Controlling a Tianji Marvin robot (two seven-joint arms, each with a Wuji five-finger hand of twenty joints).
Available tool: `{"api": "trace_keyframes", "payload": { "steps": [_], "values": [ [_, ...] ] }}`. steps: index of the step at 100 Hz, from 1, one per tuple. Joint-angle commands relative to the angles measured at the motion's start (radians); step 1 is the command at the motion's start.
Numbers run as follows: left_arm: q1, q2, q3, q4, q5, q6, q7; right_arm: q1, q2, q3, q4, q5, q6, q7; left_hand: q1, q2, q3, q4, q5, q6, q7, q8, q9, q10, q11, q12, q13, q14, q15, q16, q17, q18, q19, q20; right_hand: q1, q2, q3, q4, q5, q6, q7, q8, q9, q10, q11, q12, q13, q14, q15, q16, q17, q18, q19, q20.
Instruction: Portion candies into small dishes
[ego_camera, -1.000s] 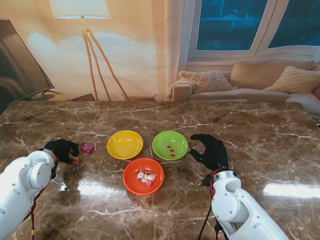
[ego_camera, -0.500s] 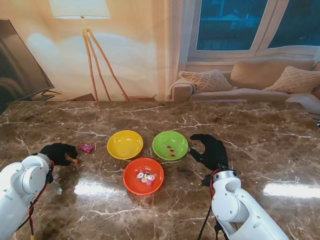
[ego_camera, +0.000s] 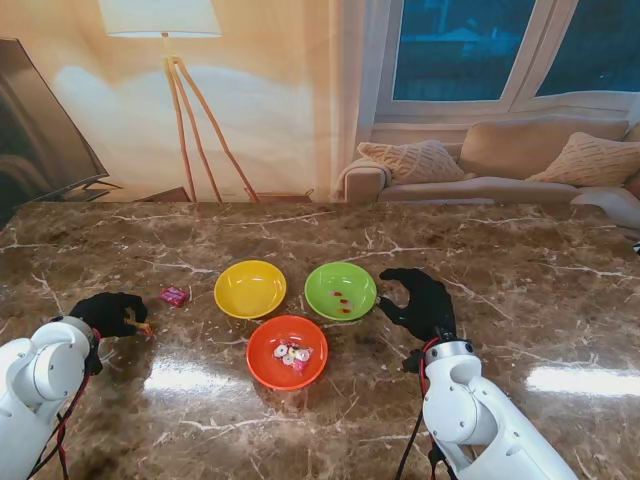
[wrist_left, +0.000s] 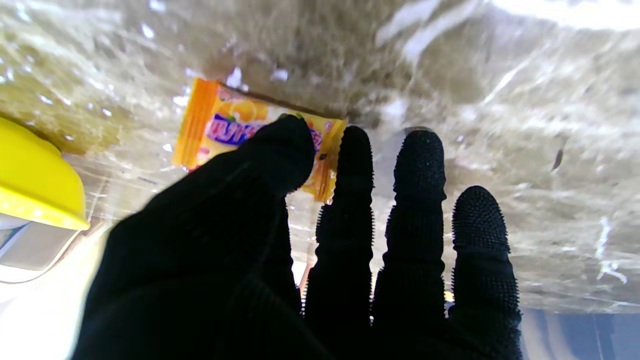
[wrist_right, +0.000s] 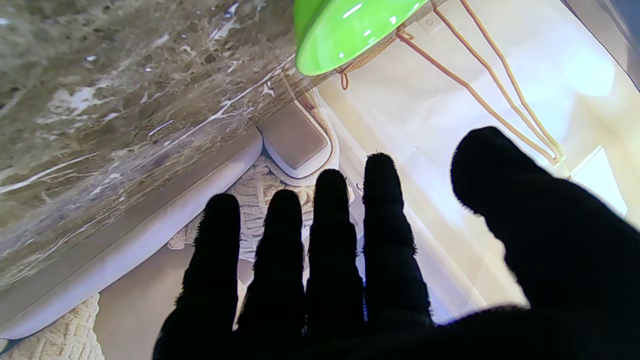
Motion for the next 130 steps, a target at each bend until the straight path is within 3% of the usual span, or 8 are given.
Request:
{"api": "trace_keyframes", "payload": {
  "steps": [1, 27, 52, 69, 99, 130],
  "values": [
    [0.030, -0.007, -0.002, 0.007, -0.005, 0.010, -0.004, -0.007, -0.002, 0.000, 0.004, 0.006, 0.002, 0.012, 0.028, 0.021, 0.007, -0.012, 0.032, -0.006, 0.023, 0.011, 0.053, 0.009, 0.059, 0.019, 0.024, 0.011, -0.023, -0.026, -0.001, 0.005, -0.005, 0.004, -0.041, 0.018, 0.000, 0.023, 0.007, -0.030, 0.006, -0.006, 0.009, -0.006, 0.002, 0.010, 0.007, -0.003, -0.001, 0.012, -0.005, -0.007, -0.004, 0.012],
    [0.051, -0.014, -0.028, -0.031, -0.016, 0.018, 0.016, -0.008, -0.002, 0.001, 0.004, 0.007, 0.000, 0.011, 0.029, 0.020, 0.001, -0.014, 0.034, -0.006, 0.022, 0.005, 0.055, 0.008, 0.060, 0.019, 0.027, 0.009, -0.021, -0.027, 0.001, 0.005, -0.001, 0.005, -0.043, 0.020, -0.003, 0.022, 0.004, -0.031, 0.004, -0.006, 0.007, -0.006, 0.000, 0.010, 0.006, -0.002, -0.002, 0.012, -0.005, -0.007, -0.005, 0.012],
    [0.070, -0.024, -0.066, -0.155, -0.014, 0.037, 0.035, -0.010, -0.002, 0.004, 0.002, 0.006, -0.001, 0.010, 0.032, 0.022, -0.002, -0.012, 0.035, -0.008, 0.024, 0.003, 0.057, 0.010, 0.060, 0.019, 0.028, 0.010, -0.019, -0.026, 0.001, 0.008, 0.003, 0.007, -0.043, 0.021, -0.004, 0.022, 0.004, -0.032, 0.004, -0.006, 0.007, -0.007, 0.000, 0.010, 0.005, -0.003, -0.002, 0.012, -0.006, -0.007, -0.005, 0.013],
    [0.026, -0.030, -0.051, -0.225, -0.035, 0.039, 0.035, -0.011, -0.002, 0.006, 0.001, 0.004, -0.002, 0.008, 0.034, 0.019, -0.004, -0.007, 0.037, -0.004, 0.023, -0.003, 0.059, 0.010, 0.059, 0.018, 0.032, 0.010, -0.016, -0.024, 0.004, 0.013, 0.005, 0.009, -0.043, 0.020, -0.004, 0.022, 0.004, -0.032, 0.004, -0.006, 0.006, -0.006, 0.000, 0.010, 0.004, -0.003, -0.003, 0.012, -0.006, -0.006, -0.006, 0.013],
    [-0.154, -0.037, 0.147, -0.208, -0.100, 0.067, 0.025, -0.017, -0.003, 0.017, -0.001, 0.003, -0.001, 0.001, 0.025, 0.019, -0.007, 0.006, 0.034, -0.011, 0.025, -0.016, 0.062, 0.004, 0.058, 0.014, 0.040, 0.009, -0.003, -0.017, 0.013, 0.025, 0.029, 0.022, -0.043, 0.021, -0.003, 0.022, 0.004, -0.033, 0.004, -0.006, 0.006, -0.007, -0.001, 0.010, 0.004, -0.003, -0.004, 0.012, -0.007, -0.004, -0.007, 0.014],
    [-0.332, -0.054, 0.402, -0.029, -0.190, 0.095, 0.042, -0.023, -0.005, 0.032, -0.001, 0.009, -0.003, -0.006, 0.021, 0.026, -0.012, 0.015, 0.023, -0.003, 0.031, -0.029, 0.058, -0.006, 0.056, 0.008, 0.038, 0.003, 0.002, -0.012, 0.015, 0.032, 0.047, 0.033, -0.043, 0.022, -0.005, 0.023, 0.005, -0.033, 0.005, -0.006, 0.006, -0.008, -0.001, 0.010, 0.005, -0.003, -0.004, 0.012, -0.008, -0.001, -0.007, 0.015]
  ]
}}
